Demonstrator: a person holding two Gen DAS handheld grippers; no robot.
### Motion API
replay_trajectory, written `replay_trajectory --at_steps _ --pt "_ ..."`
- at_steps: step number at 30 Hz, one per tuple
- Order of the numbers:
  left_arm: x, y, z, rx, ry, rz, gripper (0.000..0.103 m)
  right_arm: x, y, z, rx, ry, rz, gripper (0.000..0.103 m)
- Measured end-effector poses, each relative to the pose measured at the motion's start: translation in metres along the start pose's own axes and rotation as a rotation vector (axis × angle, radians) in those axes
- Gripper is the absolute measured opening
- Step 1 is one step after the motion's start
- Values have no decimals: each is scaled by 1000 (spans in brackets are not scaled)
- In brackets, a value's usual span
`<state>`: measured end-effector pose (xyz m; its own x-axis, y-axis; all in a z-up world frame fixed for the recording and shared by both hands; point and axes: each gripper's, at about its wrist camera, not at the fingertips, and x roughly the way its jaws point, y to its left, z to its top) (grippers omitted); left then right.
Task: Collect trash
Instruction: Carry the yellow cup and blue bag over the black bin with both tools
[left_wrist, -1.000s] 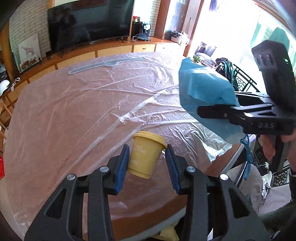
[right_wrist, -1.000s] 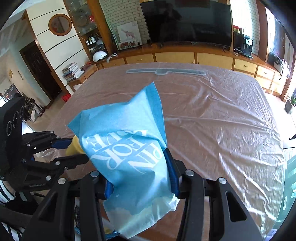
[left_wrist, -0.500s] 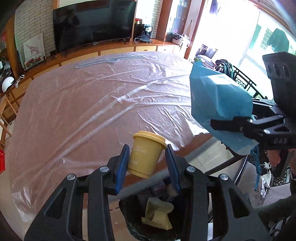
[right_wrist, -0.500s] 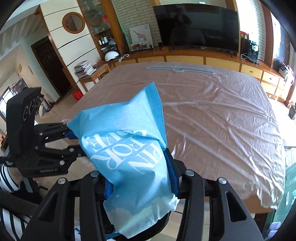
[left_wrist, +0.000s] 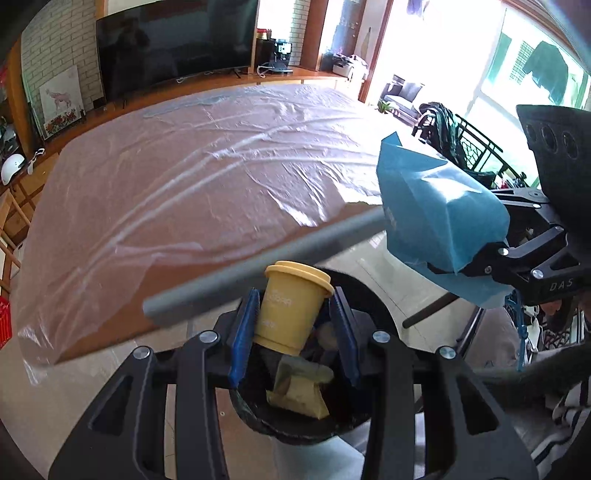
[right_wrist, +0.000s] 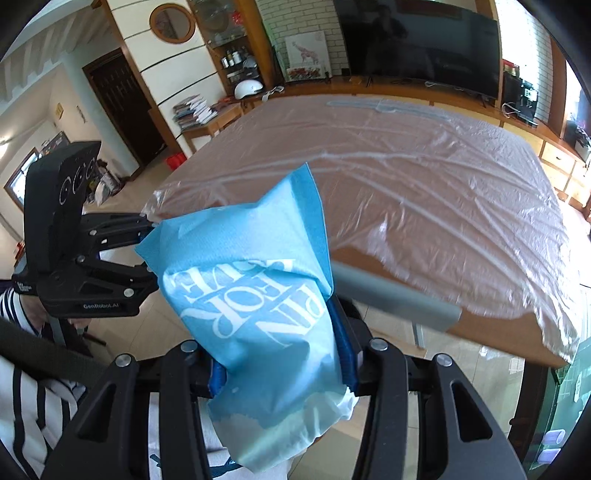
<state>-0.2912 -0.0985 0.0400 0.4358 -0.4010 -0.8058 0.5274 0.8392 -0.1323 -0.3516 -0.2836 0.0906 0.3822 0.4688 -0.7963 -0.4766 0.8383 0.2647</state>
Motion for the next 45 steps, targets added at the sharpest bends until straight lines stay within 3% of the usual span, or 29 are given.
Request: replay_trajectory --at_steps 16,32,45 --pt "33 -14 -48 20 134 -10 41 52 14 -50 -30 197 9 46" --pt "81 -5 -69 -55 230 70 41 107 9 -68 56 251 -70 46" --pt "110 -2 -70 -43 286 80 41 134 -4 -69 122 284 -130 46"
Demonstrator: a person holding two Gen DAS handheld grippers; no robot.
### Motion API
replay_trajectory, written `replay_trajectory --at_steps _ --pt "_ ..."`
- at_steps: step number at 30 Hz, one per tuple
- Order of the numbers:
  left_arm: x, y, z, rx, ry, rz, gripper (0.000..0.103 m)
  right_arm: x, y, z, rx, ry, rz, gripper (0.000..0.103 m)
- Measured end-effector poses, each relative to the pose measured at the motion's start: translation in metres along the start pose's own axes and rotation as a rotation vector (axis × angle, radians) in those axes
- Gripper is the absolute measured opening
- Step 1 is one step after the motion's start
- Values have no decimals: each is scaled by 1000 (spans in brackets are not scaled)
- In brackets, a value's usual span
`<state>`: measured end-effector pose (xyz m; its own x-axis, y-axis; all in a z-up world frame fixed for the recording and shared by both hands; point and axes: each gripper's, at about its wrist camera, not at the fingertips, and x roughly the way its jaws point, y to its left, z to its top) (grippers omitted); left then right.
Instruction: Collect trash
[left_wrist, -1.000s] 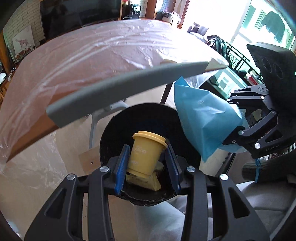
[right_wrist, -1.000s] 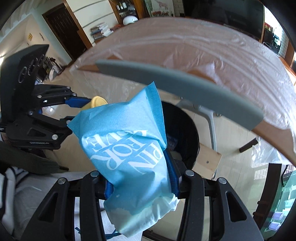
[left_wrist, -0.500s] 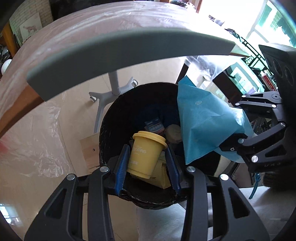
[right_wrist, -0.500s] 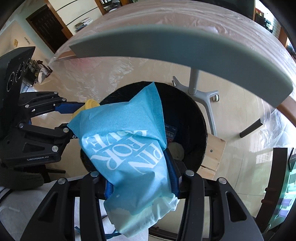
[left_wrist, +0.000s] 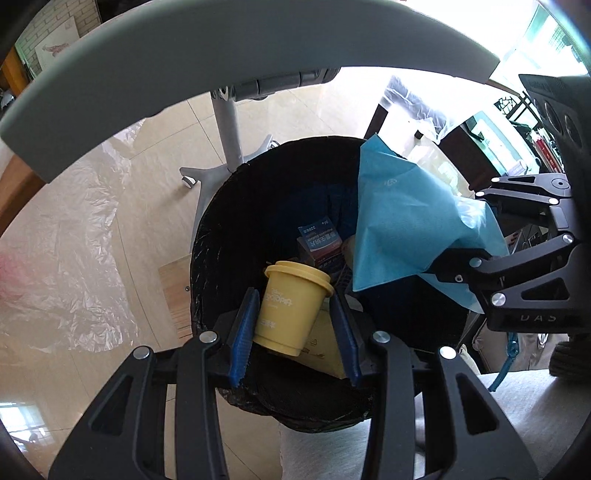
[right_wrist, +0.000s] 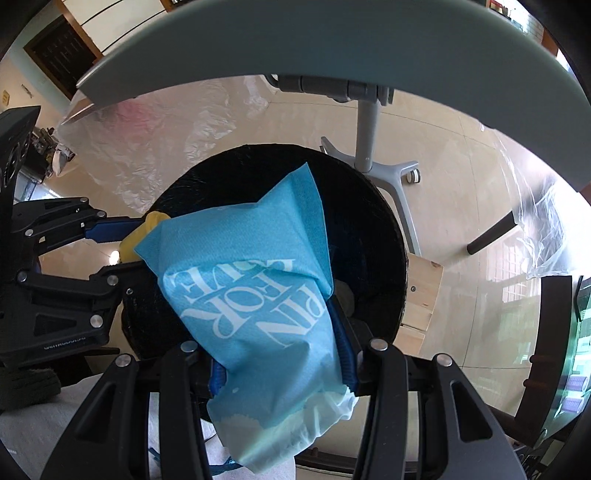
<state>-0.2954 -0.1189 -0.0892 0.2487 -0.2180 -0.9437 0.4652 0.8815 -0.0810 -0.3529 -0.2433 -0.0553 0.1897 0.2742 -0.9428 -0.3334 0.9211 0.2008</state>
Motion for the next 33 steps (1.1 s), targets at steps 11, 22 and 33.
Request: replay_trajectory --at_steps 11,22,33 --pt "6 1 0 -5 20 -13 73 2 0 -4 20 6 -22 72" --pt "-77 3 13 -8 -142 -52 84 -89 -13 -2 59 -130 11 81" --pt "-150 86 115 -147 -448 83 97 -176 -87 95 121 -501 -219 99"
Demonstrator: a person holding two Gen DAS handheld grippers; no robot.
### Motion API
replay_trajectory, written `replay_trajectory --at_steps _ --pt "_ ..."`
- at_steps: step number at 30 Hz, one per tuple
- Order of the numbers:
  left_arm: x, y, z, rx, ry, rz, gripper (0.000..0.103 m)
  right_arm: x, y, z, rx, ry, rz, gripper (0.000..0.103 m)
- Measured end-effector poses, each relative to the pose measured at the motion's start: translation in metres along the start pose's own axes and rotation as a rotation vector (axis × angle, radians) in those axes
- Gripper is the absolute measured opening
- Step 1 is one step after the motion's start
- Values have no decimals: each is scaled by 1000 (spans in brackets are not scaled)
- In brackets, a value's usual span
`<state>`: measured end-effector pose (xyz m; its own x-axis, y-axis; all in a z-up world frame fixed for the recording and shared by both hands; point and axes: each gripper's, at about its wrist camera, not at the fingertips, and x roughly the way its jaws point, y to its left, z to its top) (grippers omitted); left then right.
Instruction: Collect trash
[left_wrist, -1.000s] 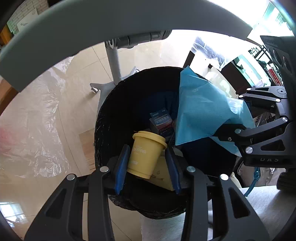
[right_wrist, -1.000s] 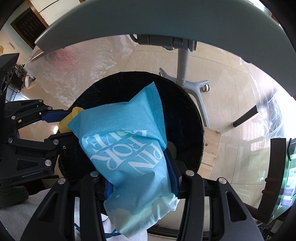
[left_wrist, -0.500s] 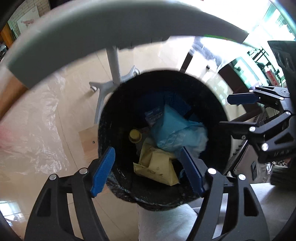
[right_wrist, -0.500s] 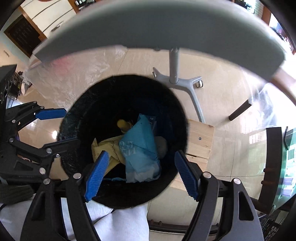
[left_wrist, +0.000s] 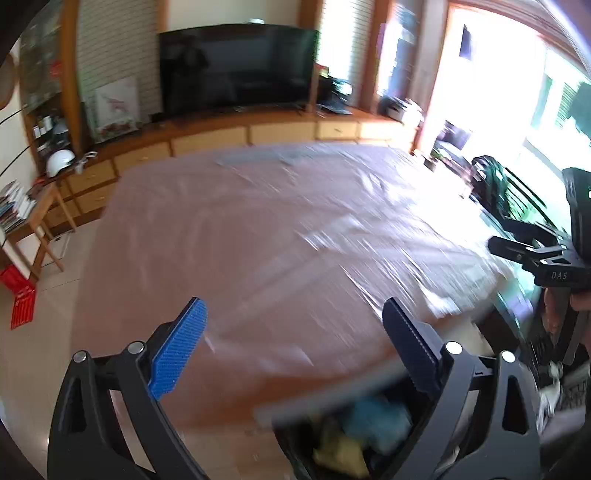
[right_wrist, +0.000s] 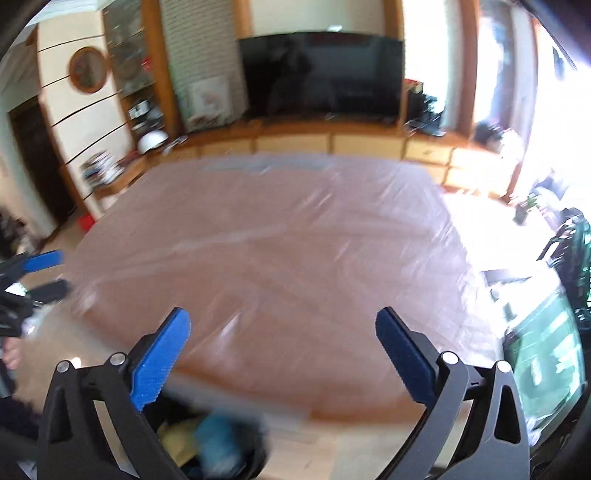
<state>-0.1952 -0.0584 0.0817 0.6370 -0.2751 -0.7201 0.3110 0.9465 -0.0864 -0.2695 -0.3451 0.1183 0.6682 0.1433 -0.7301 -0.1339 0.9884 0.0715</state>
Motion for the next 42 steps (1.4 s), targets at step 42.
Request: replay_trajectory --at_steps 42 --pt "160 116 71 -174 144 250 102 165 -104 57 171 151 -239 99"
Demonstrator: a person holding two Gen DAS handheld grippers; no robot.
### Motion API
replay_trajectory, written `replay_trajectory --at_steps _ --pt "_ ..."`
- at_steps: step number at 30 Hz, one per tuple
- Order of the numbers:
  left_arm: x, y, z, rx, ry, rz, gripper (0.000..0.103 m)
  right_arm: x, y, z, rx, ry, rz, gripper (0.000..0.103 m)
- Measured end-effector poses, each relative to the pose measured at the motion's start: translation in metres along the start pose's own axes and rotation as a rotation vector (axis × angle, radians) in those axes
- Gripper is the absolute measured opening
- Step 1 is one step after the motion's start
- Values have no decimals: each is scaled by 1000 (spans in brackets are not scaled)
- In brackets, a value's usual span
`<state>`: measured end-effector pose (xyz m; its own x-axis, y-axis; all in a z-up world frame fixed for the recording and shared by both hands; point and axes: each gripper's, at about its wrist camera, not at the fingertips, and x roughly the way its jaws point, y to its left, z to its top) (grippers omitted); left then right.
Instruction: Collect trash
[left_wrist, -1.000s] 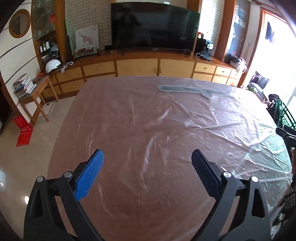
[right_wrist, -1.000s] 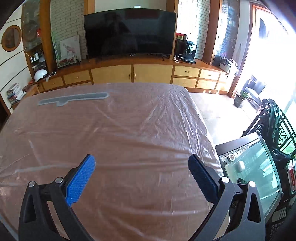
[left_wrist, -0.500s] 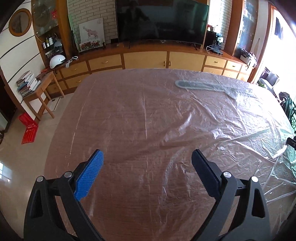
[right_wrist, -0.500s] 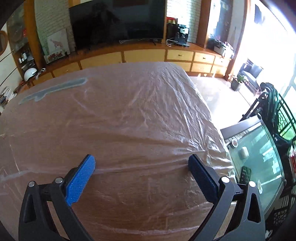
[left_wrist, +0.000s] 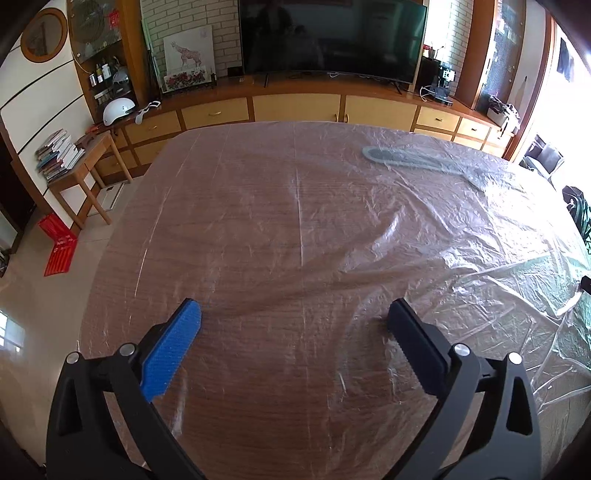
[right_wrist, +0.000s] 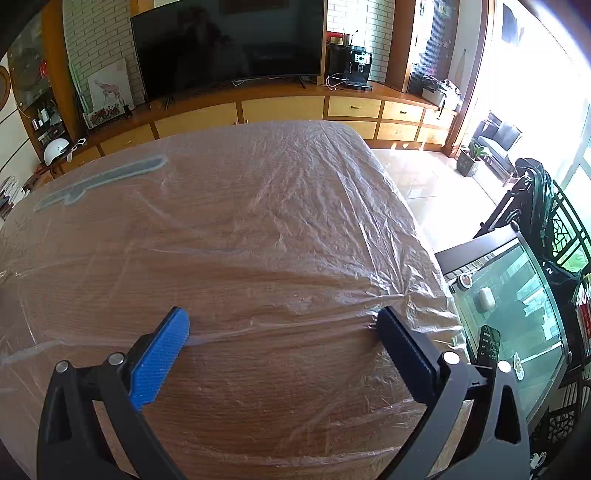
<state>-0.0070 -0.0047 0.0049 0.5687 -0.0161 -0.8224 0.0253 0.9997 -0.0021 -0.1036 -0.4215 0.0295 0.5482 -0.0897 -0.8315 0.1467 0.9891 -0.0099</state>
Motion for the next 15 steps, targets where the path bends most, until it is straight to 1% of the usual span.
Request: replay_trajectory --at_steps 15 --pt "0 1 0 0 0 0 102 0 0 0 0 0 0 99"
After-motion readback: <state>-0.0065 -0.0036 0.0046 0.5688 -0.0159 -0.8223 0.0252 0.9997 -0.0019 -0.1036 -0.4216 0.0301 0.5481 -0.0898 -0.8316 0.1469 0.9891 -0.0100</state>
